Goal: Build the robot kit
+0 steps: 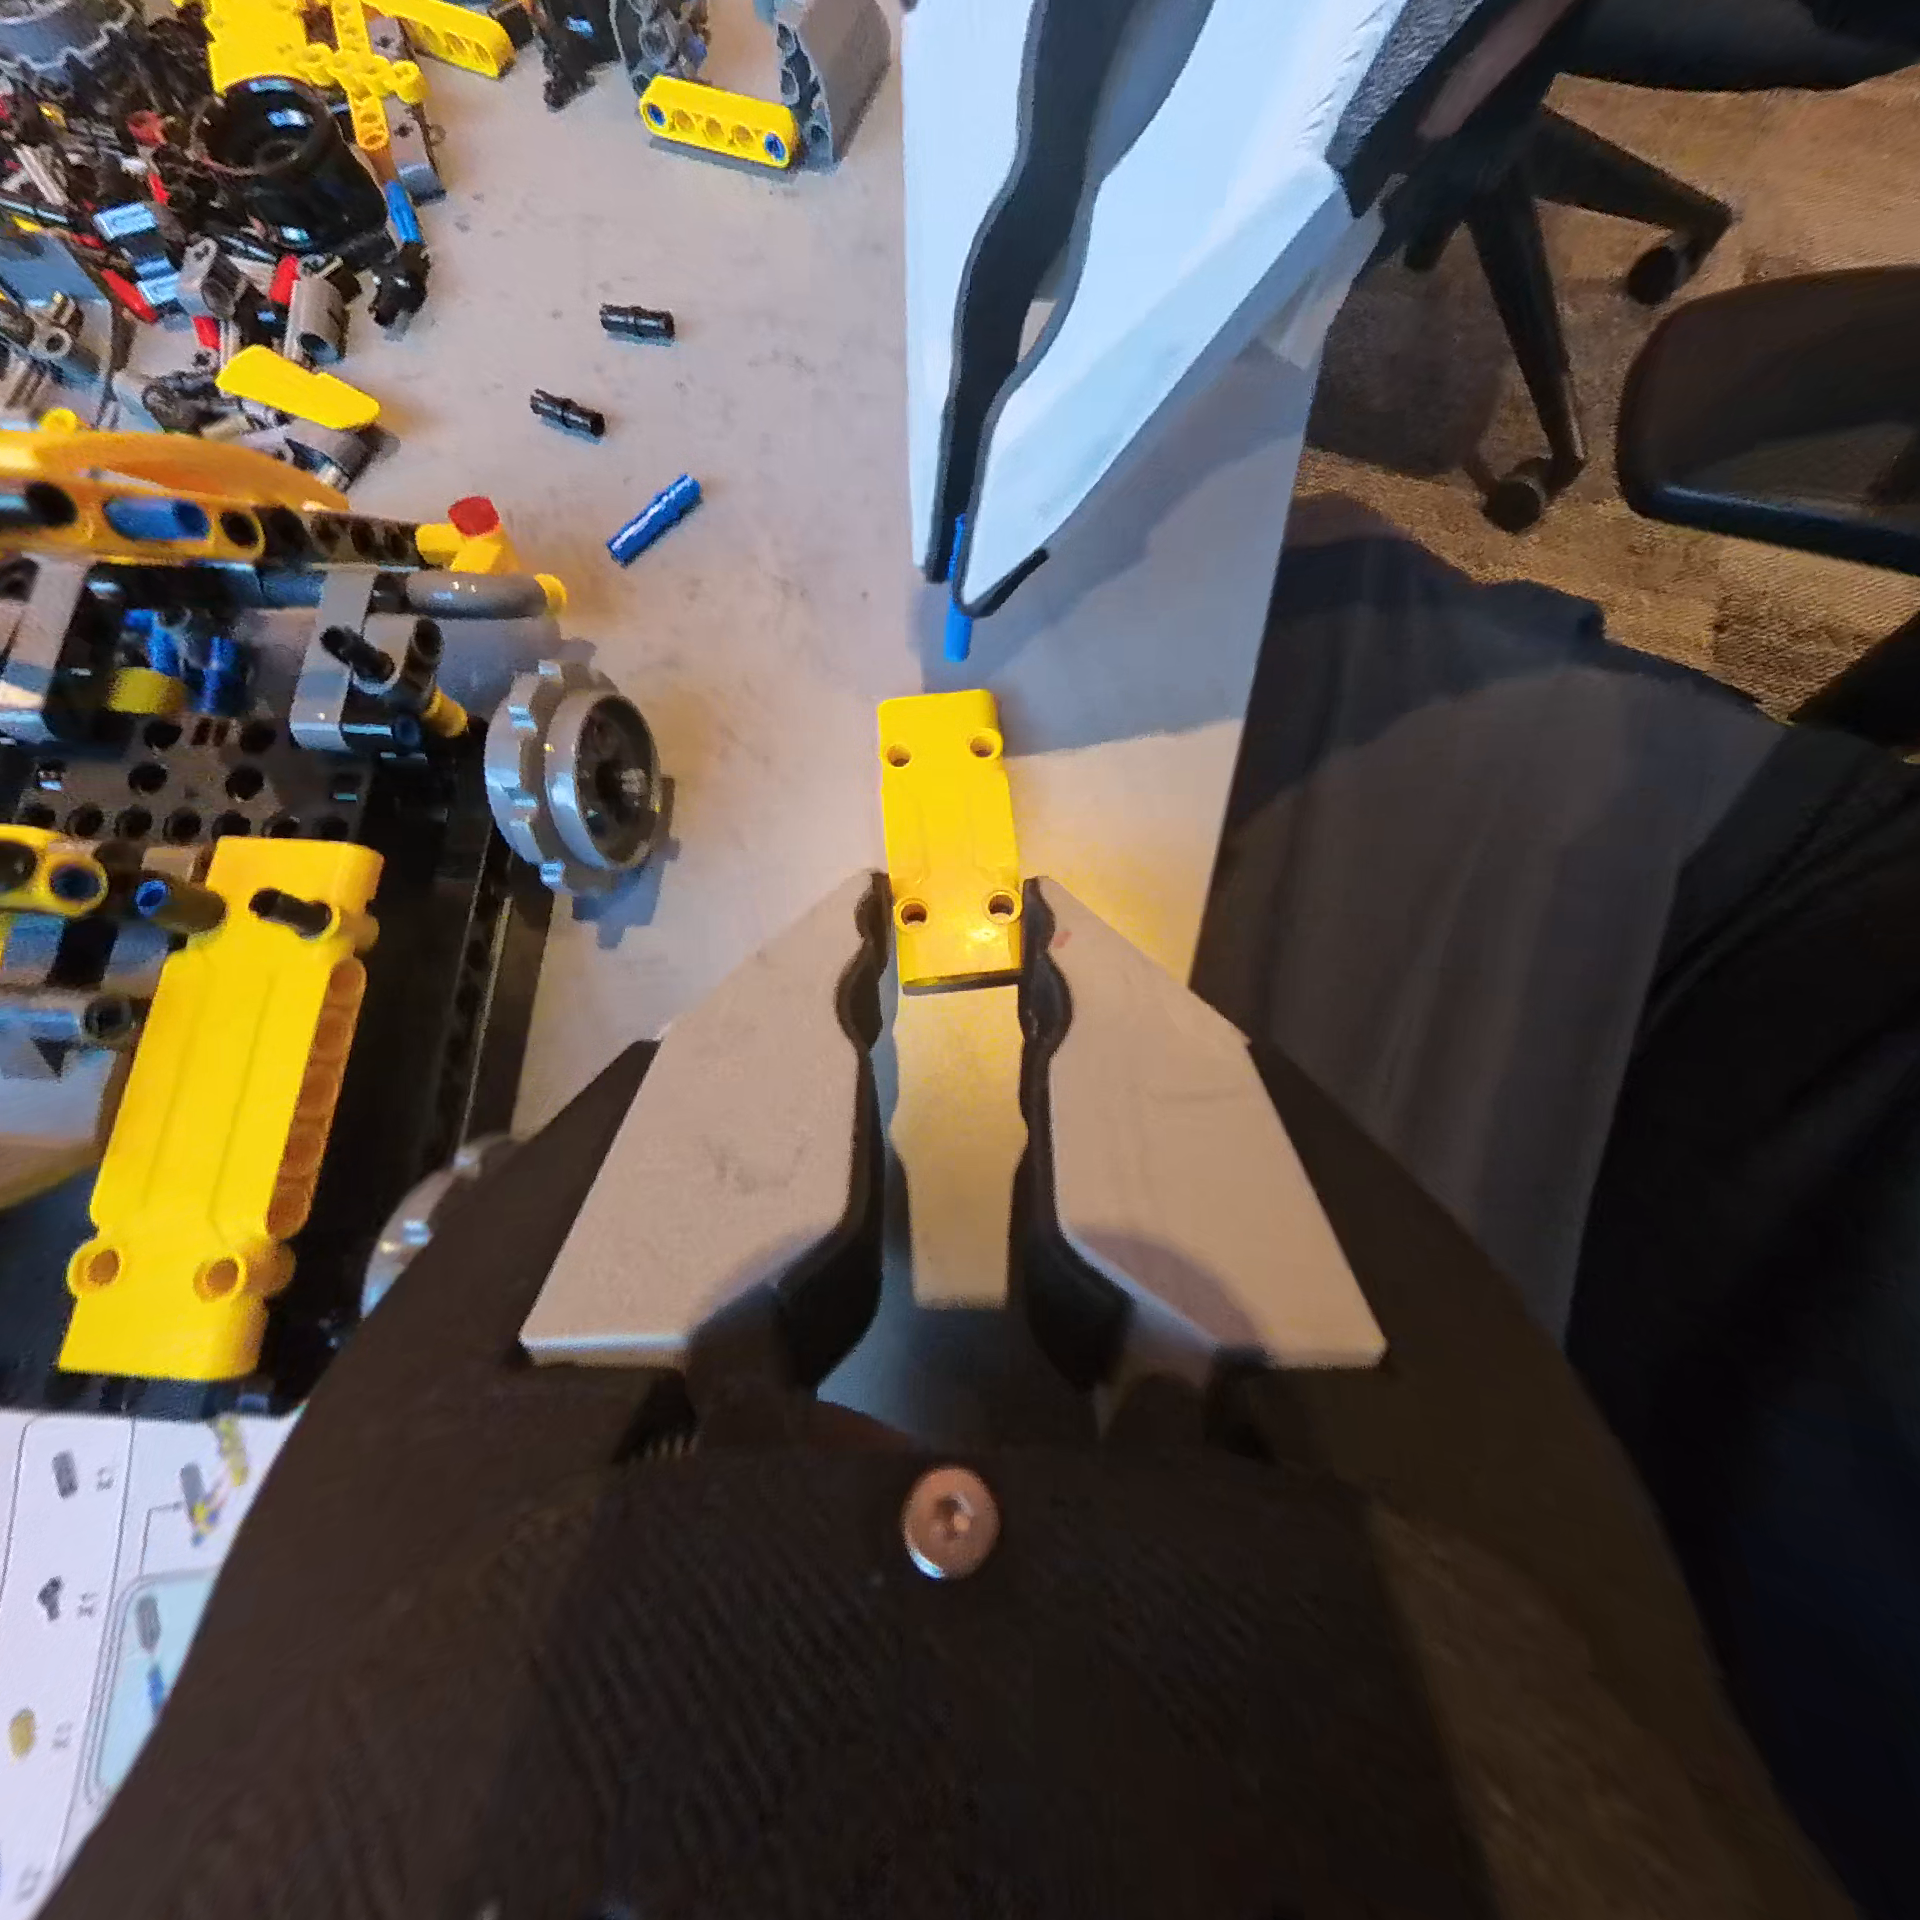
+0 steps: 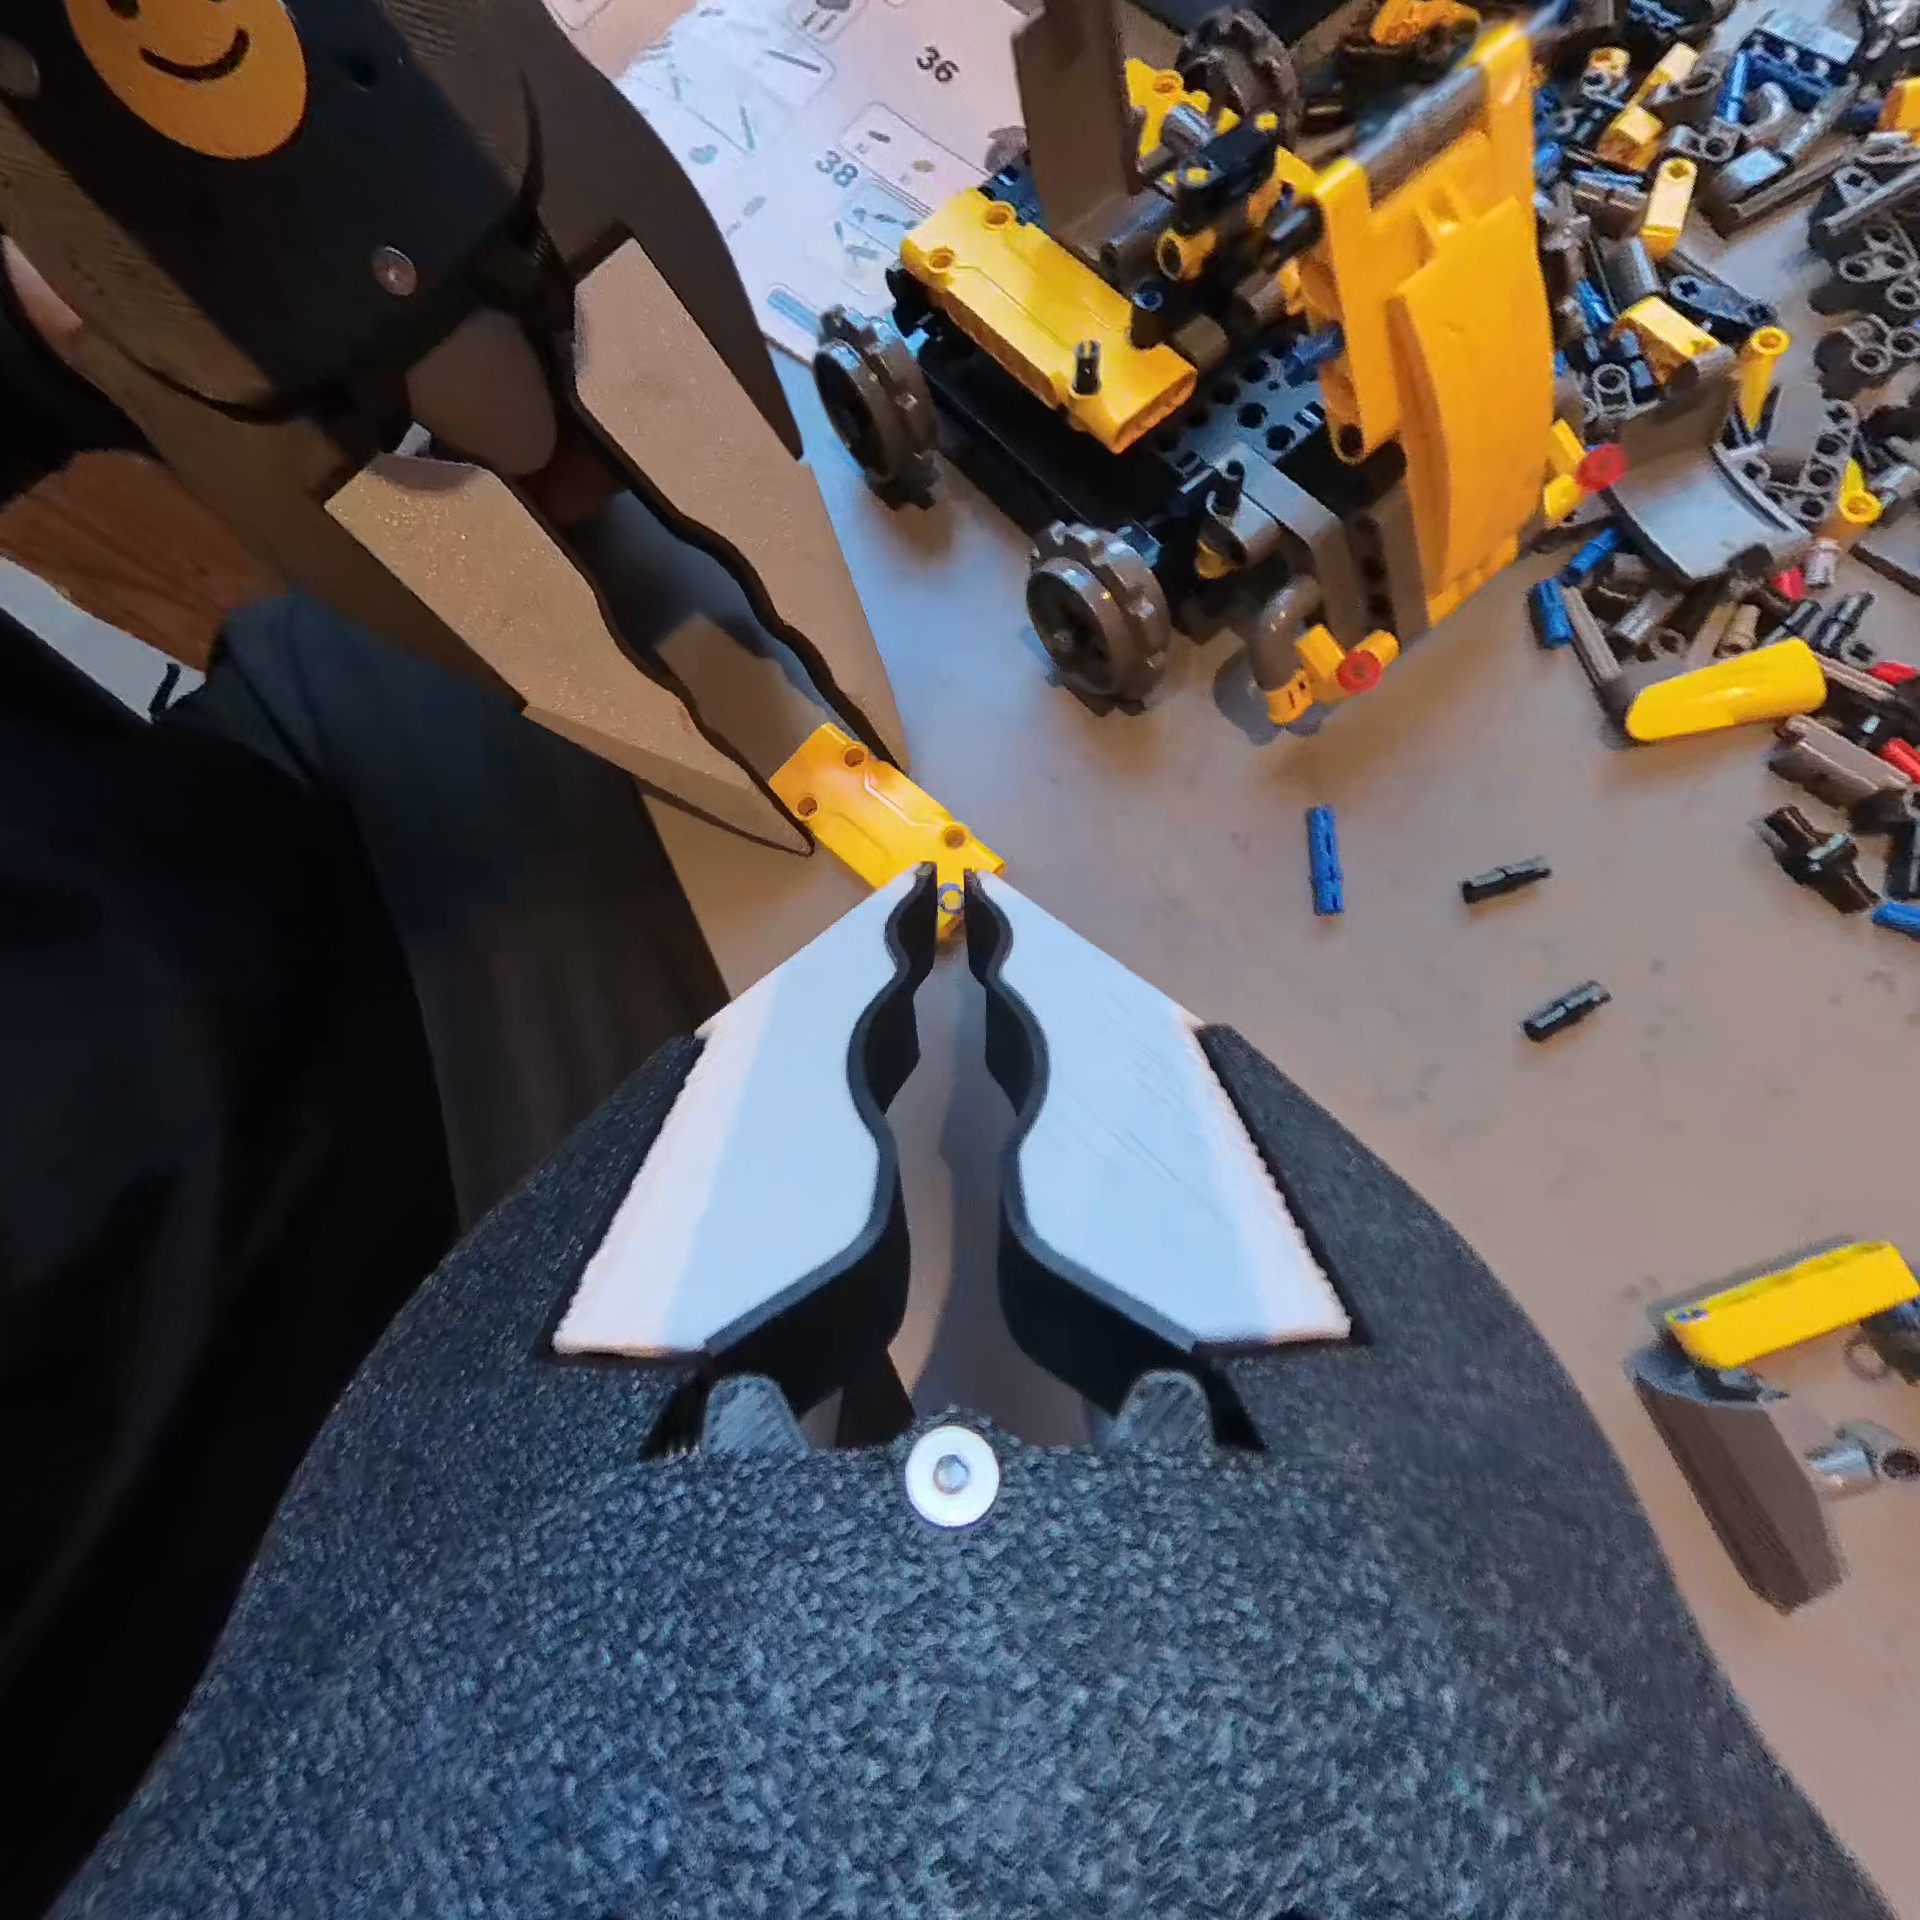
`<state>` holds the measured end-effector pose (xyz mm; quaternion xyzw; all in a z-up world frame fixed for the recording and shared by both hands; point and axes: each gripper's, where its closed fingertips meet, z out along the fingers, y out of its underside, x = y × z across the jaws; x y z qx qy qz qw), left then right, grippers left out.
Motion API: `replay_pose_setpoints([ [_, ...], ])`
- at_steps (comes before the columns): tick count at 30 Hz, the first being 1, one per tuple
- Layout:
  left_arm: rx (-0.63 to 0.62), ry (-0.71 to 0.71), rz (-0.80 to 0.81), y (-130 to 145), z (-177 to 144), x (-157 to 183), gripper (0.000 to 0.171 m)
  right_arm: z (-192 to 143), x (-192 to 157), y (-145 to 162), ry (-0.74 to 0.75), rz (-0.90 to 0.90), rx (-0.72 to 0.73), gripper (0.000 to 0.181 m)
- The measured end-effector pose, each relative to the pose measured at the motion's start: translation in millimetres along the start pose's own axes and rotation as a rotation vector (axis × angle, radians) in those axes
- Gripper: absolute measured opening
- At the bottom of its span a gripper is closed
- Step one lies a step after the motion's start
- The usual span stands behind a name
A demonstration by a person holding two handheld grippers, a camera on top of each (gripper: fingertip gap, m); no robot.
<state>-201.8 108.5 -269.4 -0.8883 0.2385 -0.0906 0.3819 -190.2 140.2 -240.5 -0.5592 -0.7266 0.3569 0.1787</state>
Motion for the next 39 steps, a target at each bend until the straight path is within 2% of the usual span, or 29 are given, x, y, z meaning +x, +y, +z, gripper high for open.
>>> replay_pose_setpoints([
  [8,-0.002,0.021,-0.026,1,-1,0,0.029,18,-3,-5,-0.007,-0.034,-0.058,0.005],
  [11,0.000,0.031,-0.012,1,0,3,0.024,20,-2,-3,-0.003,-0.037,-0.084,0.005],
  [21,0.001,0.038,-0.010,0,0,3,0.024,24,-4,-3,-0.027,-0.013,-0.108,0.005],
  [24,0.001,0.035,-0.007,0,0,3,0.024,24,-4,-2,-0.021,-0.065,-0.142,0.005],
  [33,0.001,0.037,-0.011,0,0,3,0.024,25,-7,-1,0.042,-0.384,-0.312,0.004],
  [36,0.001,0.038,-0.011,0,0,3,0.024,25,-7,0,0.032,-0.389,-0.344,0.004],
  [39,0.002,0.038,-0.013,0,0,3,0.024,24,-6,1,-0.012,-0.296,-0.310,0.005],
])
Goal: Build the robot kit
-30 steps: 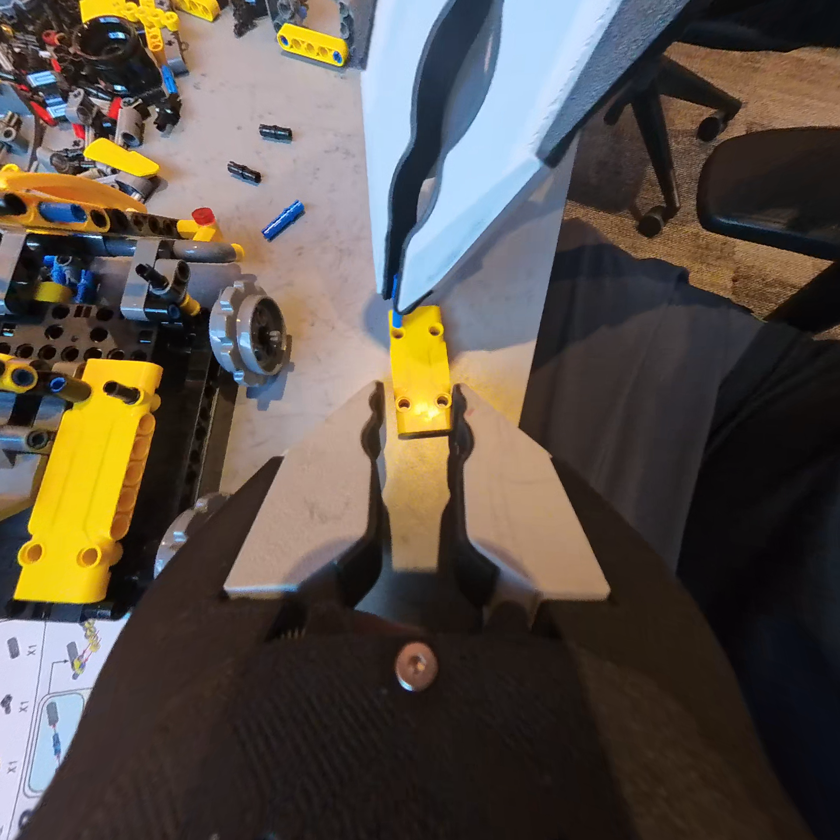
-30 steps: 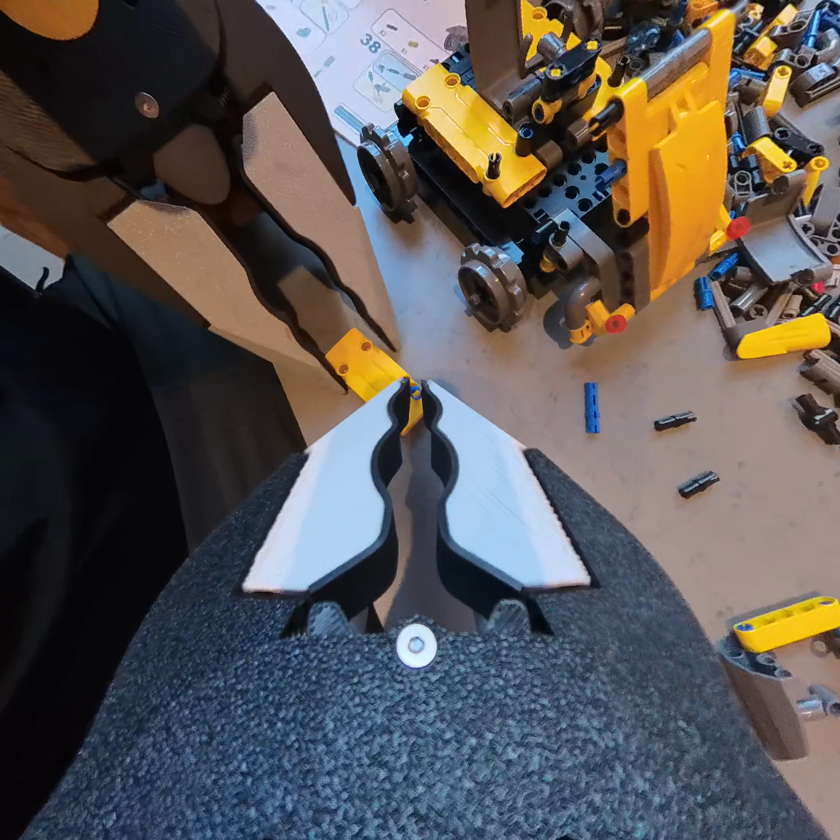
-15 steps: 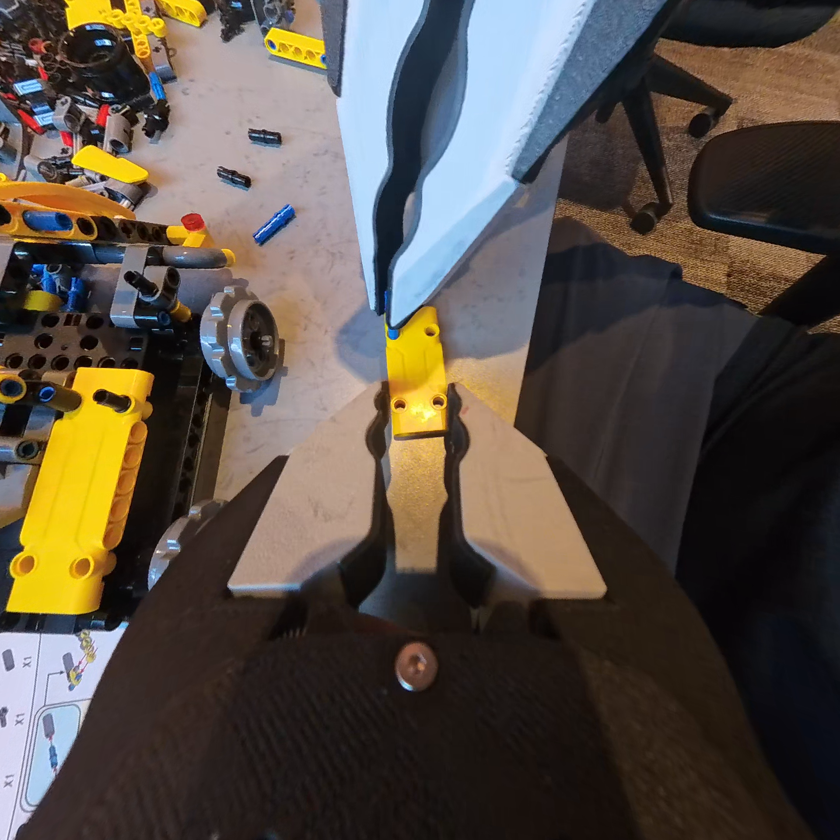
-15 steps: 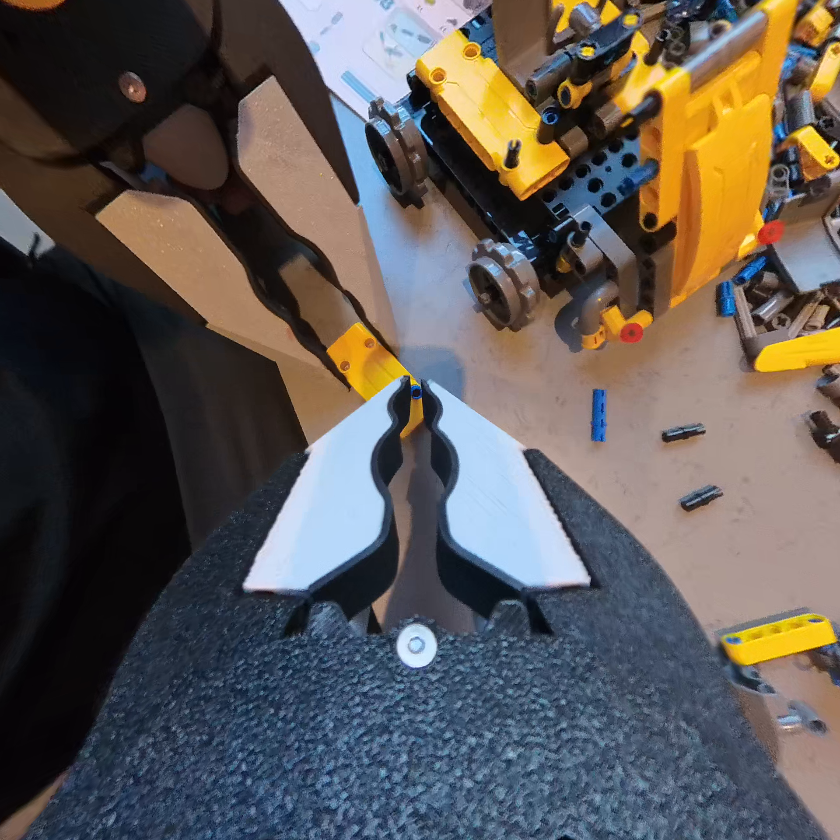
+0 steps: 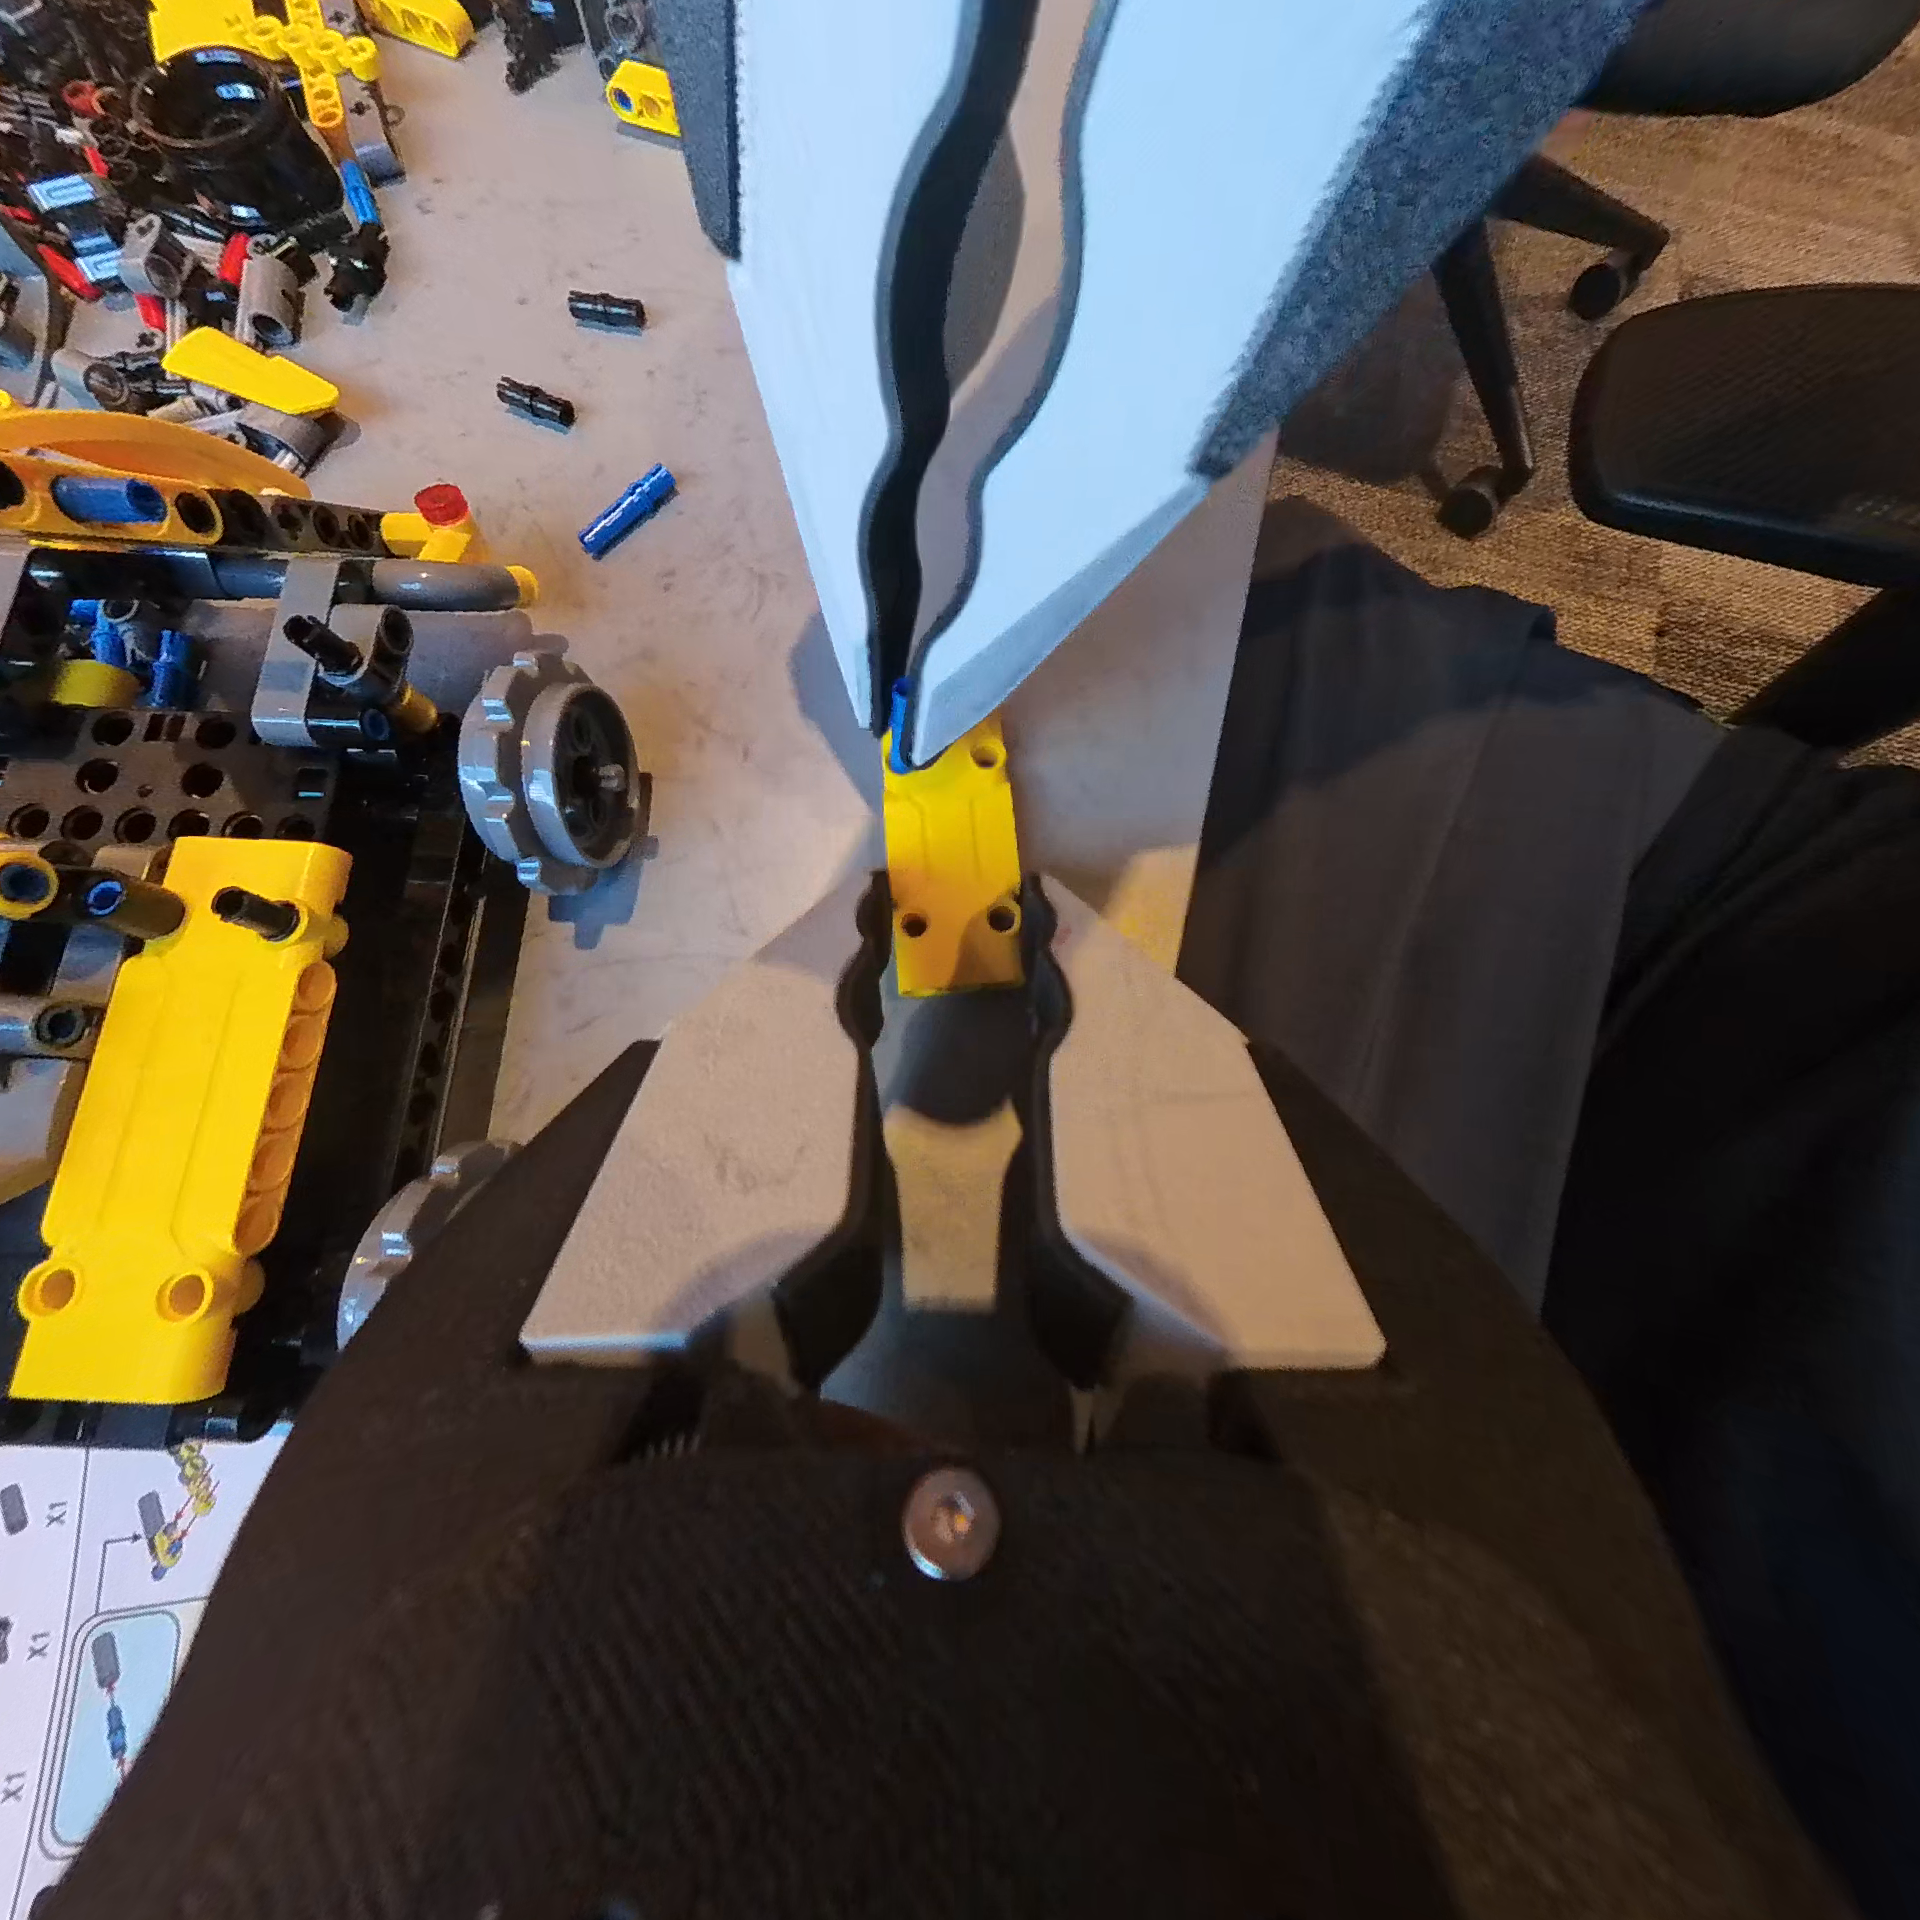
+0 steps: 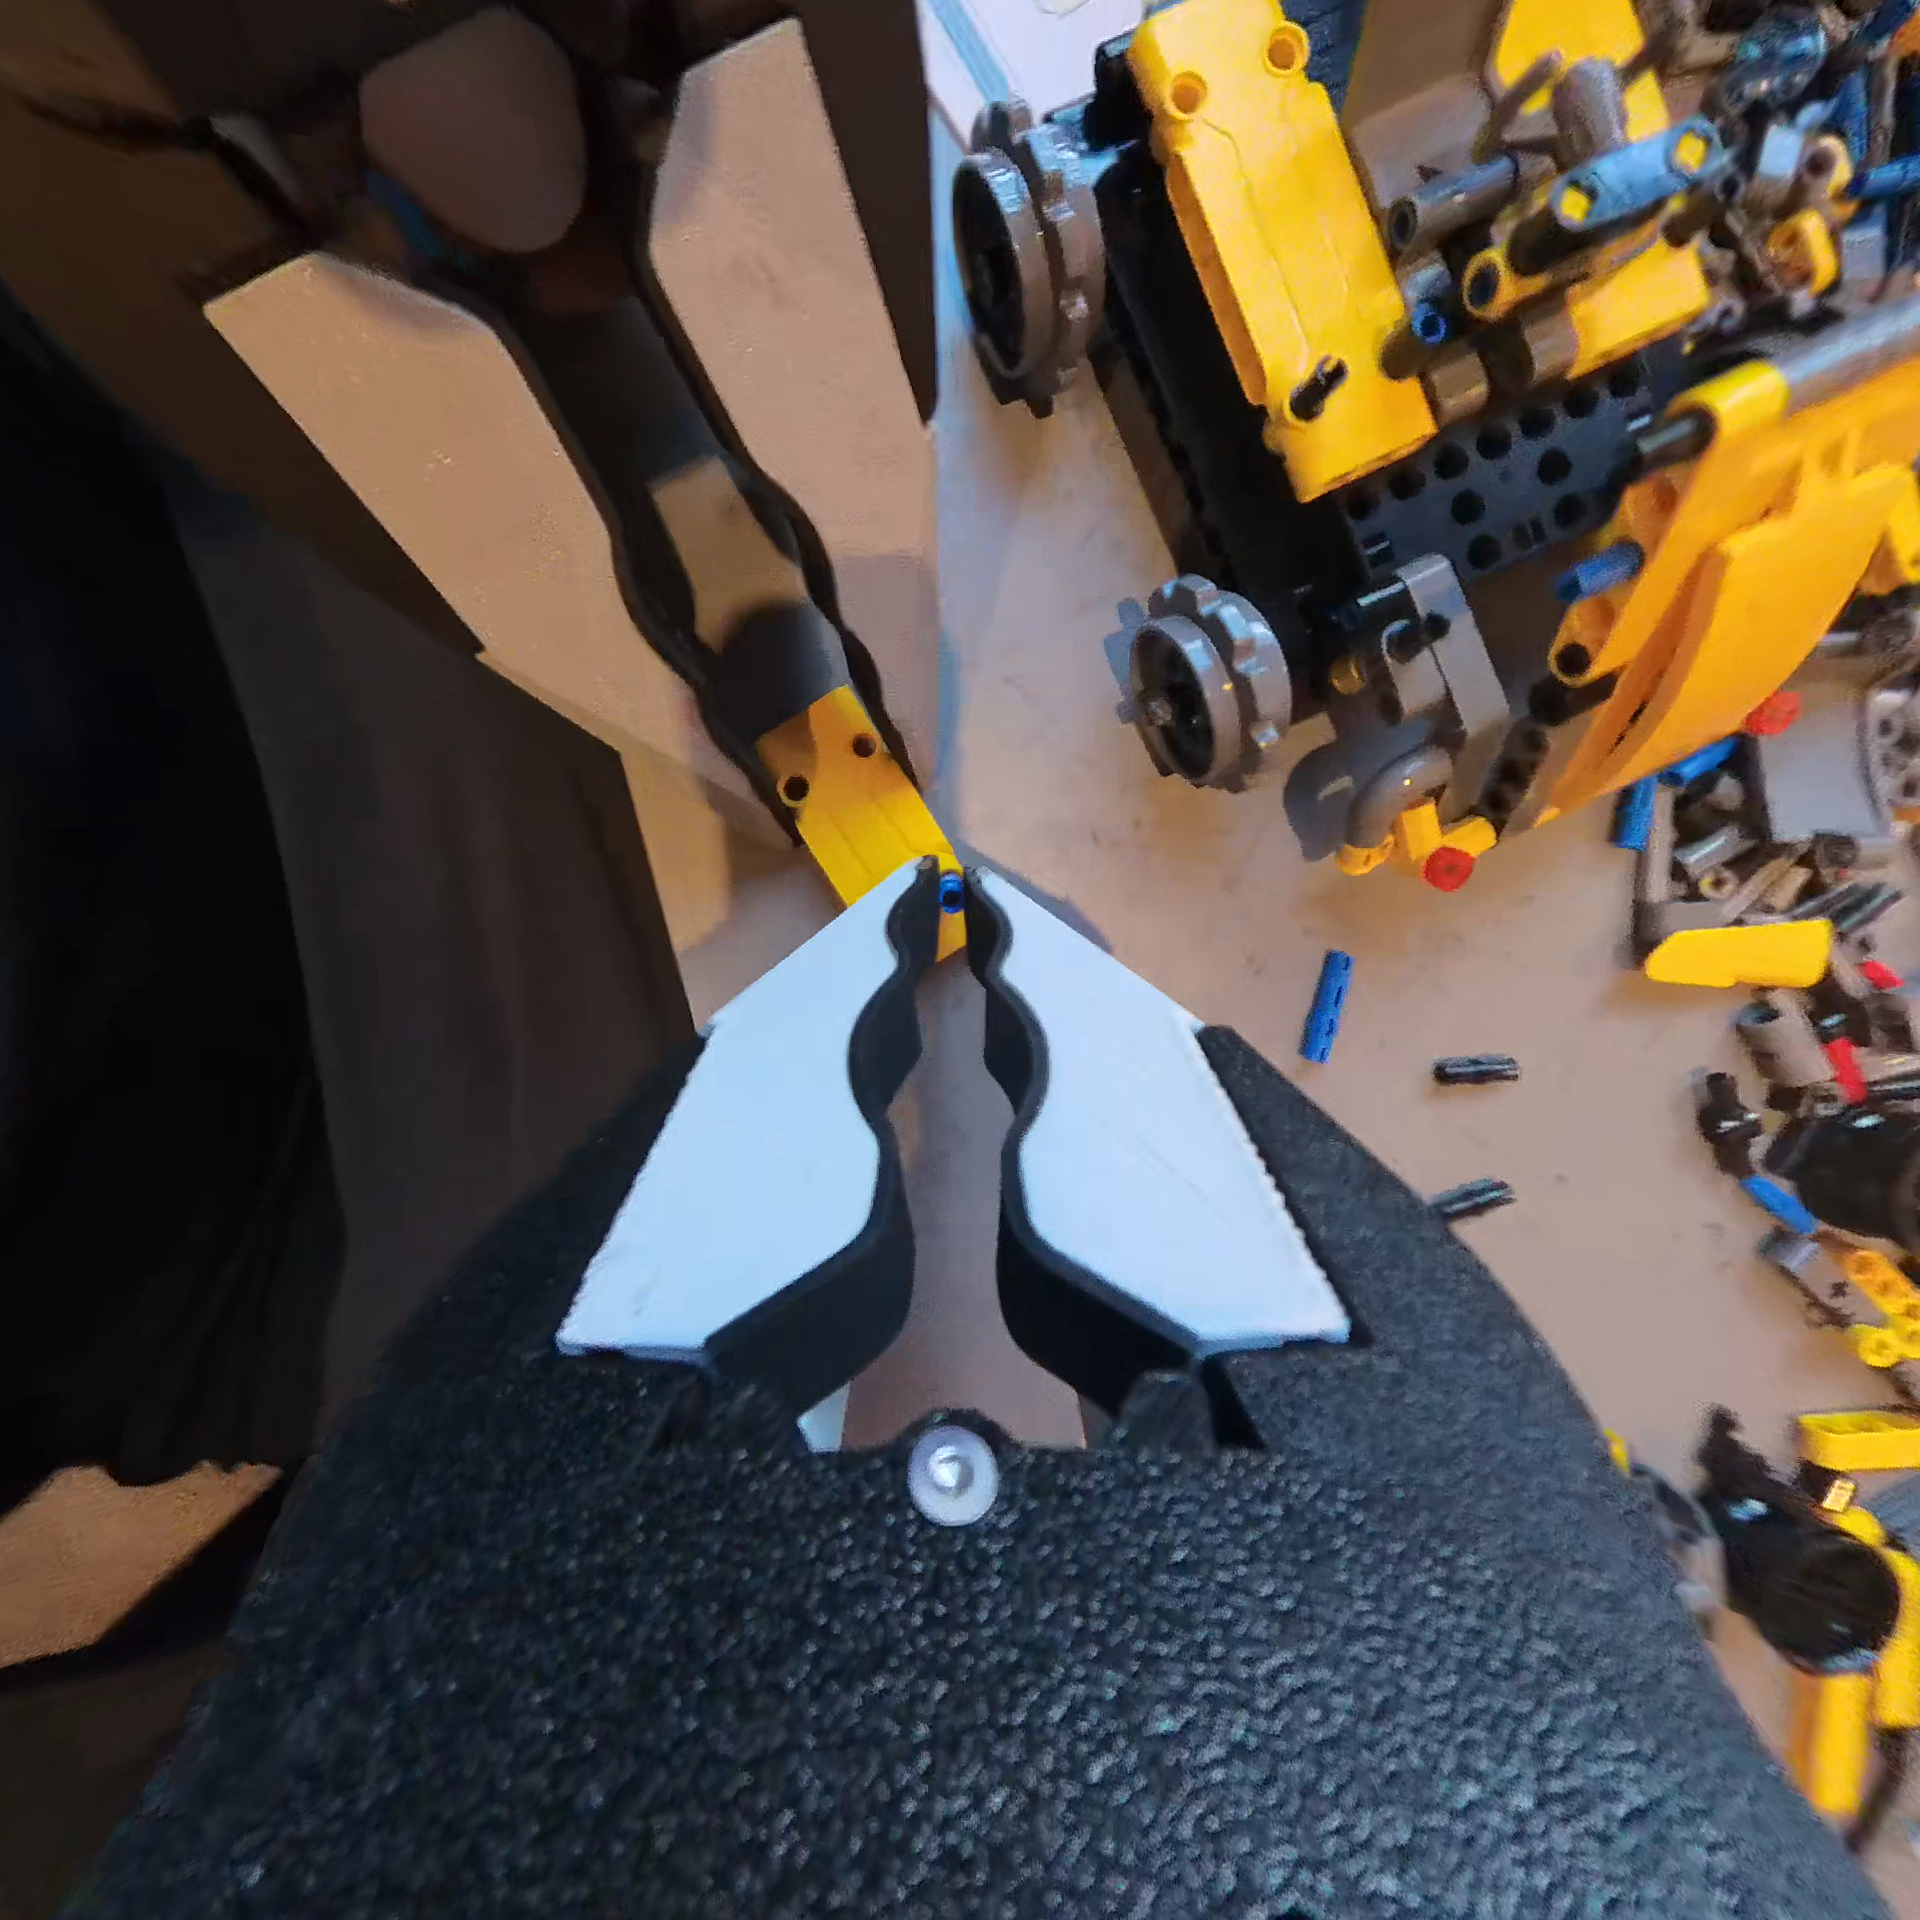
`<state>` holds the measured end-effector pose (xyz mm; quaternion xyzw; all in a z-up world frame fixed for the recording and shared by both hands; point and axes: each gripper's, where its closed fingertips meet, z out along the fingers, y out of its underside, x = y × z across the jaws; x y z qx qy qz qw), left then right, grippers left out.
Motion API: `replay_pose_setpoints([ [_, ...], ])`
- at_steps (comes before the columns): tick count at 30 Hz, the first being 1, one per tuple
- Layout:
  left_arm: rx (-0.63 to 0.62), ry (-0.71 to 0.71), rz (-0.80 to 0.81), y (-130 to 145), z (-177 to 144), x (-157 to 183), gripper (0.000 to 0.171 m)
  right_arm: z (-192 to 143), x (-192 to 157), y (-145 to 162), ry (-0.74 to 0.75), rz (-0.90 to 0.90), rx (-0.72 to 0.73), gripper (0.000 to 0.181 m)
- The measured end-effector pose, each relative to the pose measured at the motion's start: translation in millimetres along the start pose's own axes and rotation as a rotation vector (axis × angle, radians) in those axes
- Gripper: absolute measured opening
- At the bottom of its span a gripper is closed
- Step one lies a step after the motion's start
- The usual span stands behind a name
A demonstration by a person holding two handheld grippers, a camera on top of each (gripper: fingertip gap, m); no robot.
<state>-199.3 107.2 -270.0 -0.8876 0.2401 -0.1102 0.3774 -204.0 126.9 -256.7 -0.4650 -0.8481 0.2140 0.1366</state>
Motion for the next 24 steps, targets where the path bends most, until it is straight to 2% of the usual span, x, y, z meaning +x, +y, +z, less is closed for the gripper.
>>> replay_pose_setpoints([
  [6,0.001,0.002,-0.004,0,0,0,0.023,5,0,0,-0.065,0.101,0.062,0.005],
  [11,0.003,0.002,-0.004,-1,1,0,0.023,4,-1,-1,-0.133,0.199,0.173,0.005],
  [14,0.002,0.007,-0.013,0,1,-1,0.023,3,1,-1,-0.042,0.092,0.200,0.006],
  [16,0.002,0.005,-0.014,0,1,-1,0.023,-3,3,-4,0.009,0.075,0.218,0.015],
  [19,0.002,0.003,-0.012,0,1,-1,0.023,-19,2,-15,0.000,0.096,0.281,0.009],
  [22,0.001,-0.003,-0.005,-1,1,-1,0.024,-18,3,-12,0.026,0.070,0.242,0.007],
  [24,0.002,-0.012,0.017,-1,1,-1,0.023,-14,4,-8,0.041,0.078,0.218,0.016],
])
